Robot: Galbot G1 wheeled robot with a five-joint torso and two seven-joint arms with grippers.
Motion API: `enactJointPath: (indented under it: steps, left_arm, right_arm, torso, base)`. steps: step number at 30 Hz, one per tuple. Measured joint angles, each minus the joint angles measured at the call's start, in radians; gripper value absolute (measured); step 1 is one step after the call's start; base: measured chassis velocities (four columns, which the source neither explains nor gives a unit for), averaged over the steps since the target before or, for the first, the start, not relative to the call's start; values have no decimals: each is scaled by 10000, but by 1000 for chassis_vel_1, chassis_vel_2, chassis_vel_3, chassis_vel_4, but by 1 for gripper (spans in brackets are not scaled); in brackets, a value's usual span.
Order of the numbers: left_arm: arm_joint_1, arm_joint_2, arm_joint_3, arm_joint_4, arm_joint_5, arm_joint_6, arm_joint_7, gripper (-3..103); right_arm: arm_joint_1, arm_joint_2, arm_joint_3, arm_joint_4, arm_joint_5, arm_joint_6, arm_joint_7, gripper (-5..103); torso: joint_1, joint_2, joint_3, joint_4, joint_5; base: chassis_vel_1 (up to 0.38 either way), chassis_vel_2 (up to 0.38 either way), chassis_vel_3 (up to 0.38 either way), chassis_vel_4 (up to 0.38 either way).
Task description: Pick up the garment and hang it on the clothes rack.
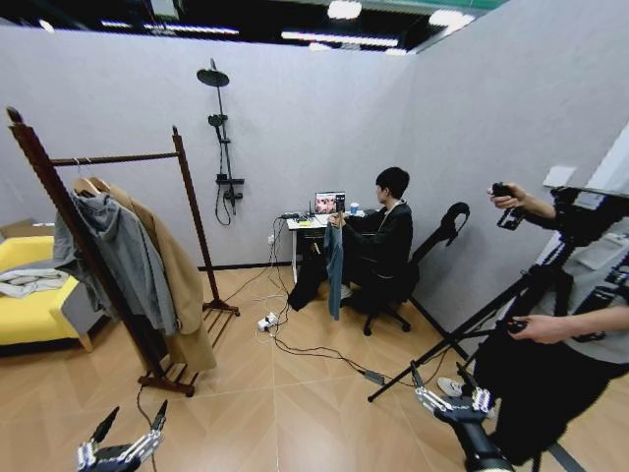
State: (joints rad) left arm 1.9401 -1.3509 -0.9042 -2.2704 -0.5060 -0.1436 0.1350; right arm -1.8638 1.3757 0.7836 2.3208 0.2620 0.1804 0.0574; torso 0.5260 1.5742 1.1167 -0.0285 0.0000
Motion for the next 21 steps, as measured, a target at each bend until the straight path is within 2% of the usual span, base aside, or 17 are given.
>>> enactJointPath:
  steps: [21]
  left_arm:
    - [0, 0, 0, 0, 0, 0, 0, 100]
  right_arm:
    - [0, 0, 0, 0, 0, 0, 0, 100]
  torso:
    - [0, 0, 0, 0, 0]
  base:
    - [0, 0, 0, 0]
